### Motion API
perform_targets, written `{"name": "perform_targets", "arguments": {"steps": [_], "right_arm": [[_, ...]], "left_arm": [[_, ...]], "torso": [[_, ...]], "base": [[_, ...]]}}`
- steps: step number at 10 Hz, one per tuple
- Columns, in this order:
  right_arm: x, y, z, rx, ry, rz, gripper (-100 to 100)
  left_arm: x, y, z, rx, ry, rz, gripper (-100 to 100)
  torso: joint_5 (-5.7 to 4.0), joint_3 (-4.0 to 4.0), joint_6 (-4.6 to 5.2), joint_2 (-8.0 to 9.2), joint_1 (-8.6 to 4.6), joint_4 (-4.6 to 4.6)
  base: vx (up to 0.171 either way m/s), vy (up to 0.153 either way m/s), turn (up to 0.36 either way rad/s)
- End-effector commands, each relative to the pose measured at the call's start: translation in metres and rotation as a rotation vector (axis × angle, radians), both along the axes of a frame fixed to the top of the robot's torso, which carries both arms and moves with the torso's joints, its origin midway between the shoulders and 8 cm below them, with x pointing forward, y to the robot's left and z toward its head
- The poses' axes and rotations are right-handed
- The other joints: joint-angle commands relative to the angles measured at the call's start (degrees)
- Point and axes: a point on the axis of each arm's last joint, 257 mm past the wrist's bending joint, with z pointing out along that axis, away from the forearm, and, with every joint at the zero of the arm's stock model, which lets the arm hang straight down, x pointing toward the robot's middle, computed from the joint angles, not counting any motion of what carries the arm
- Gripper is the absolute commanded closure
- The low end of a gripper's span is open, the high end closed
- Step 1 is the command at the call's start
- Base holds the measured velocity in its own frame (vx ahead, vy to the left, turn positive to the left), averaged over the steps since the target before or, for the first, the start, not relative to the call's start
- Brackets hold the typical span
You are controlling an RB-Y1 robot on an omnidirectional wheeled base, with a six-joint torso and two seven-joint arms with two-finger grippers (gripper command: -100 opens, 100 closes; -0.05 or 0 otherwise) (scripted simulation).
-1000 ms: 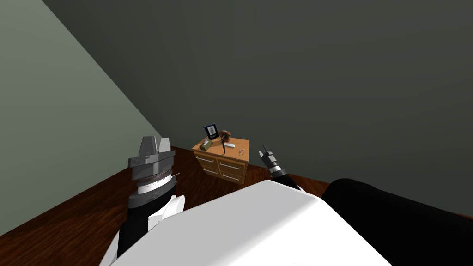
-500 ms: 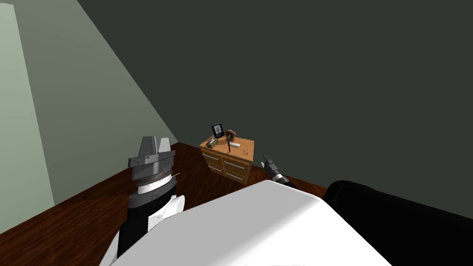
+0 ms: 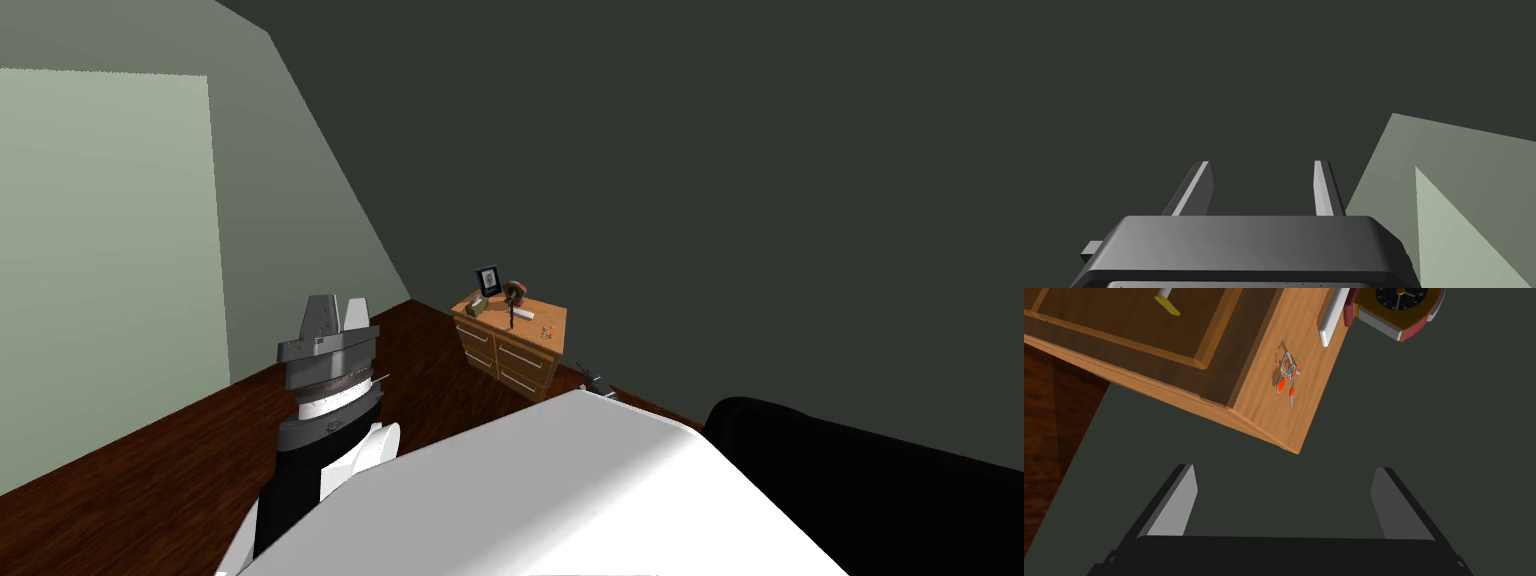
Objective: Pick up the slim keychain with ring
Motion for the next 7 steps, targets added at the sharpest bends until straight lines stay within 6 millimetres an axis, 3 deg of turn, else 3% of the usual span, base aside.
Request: {"name": "perform_targets", "arguments": {"steps": [1, 2, 3, 4, 5, 7], "right_arm": [[-0.019, 0.003, -0.019, -0.004, 0.068, 0.0, -100], [-0.046, -0.003, -0.04, -0.012, 0.162, 0.001, -100], [-0.046, -0.003, -0.04, -0.012, 0.164, 0.0, -100], [-0.074, -0.01, -0.059, -0.022, 0.256, 0.001, -100], [-0.074, -0.01, -0.059, -0.022, 0.256, 0.001, -100], [-0.13, -0.025, -0.088, -0.043, 0.431, 0.003, -100]], "left_arm": [[0.0, 0.0, 0.0, 0.0, 0.0, 0.0, 0], [0.0, 0.0, 0.0, 0.0, 0.0, 0.0, 0], [0.0, 0.0, 0.0, 0.0, 0.0, 0.0, 0], [0.0, 0.0, 0.0, 0.0, 0.0, 0.0, 0], [0.0, 0.0, 0.0, 0.0, 0.0, 0.0, 0], [0.0, 0.0, 0.0, 0.0, 0.0, 0.0, 0]], "torso": [[0.0, 0.0, 0.0, 0.0, 0.0, 0.0], [-0.01, 0.0, 0.08, 0.01, -0.01, 0.0], [0.0, 0.0, 0.02, 0.01, -0.03, 0.0], [-0.01, 0.01, 0.05, 0.02, -0.05, 0.01], [0.0, -0.01, 0.02, -0.02, -0.05, 0.0], [-0.02, -0.02, 0.0, -0.04, -0.08, 0.0]], "base": [[0.024, 0.019, 0.101], [0.02, 0.027, 0.204], [0.016, 0.014, 0.14], [0.03, 0.02, 0.246], [0.027, 0.009, 0.145], [0.036, 0.015, 0.412]]}}
